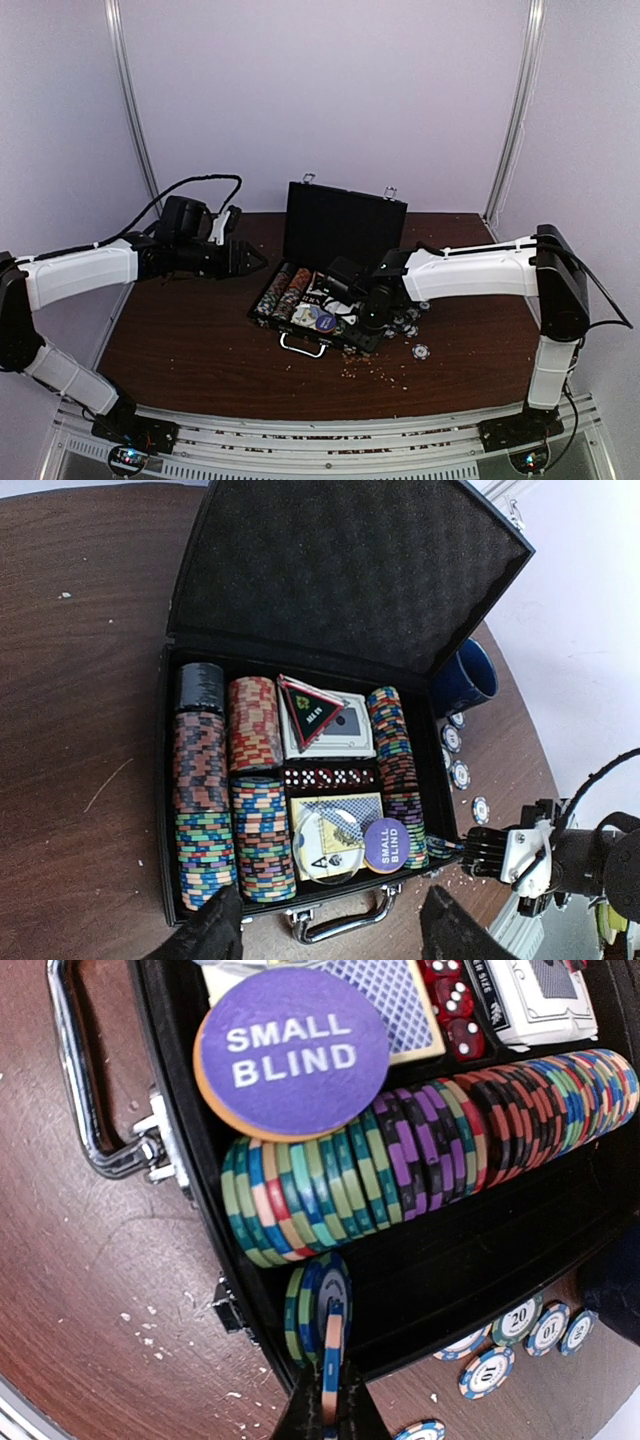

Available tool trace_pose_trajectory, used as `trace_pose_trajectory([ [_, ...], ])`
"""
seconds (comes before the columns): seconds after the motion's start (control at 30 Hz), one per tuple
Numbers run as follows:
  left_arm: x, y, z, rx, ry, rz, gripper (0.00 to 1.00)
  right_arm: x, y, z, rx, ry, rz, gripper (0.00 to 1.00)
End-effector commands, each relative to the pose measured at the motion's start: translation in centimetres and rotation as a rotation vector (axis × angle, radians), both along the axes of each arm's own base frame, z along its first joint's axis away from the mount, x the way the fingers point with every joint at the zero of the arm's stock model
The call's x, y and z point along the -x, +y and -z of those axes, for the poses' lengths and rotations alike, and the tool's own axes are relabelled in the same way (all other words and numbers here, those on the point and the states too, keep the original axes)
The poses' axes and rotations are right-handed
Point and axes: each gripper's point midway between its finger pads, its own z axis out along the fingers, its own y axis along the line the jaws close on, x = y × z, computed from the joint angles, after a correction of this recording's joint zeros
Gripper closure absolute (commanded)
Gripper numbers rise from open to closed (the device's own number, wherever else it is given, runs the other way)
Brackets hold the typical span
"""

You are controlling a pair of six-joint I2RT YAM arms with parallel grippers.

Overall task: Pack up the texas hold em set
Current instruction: Place the poker chip in the slot.

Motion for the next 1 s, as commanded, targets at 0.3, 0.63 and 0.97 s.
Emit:
trace_pose_trajectory([
  [0.3,-0.1,0.0,-1.1,0.044,-0.027,-0.01,0.37,1.3,0.9,-1.1,-0.043,0.034,-0.045,0.78],
  [0.63,-0.7,0.7,-2.0,0.039,-0.064,-0.058,0.37,-0.4,0.6,-6.3,-0.19,-0.061,0.064,0.6],
  [0.97,-1.0,1.0,-2.0,0.033,-0.067,-0.083,0.37,-4.3,-3.2,-4.4,-0.346,0.043,0.452,0.55],
])
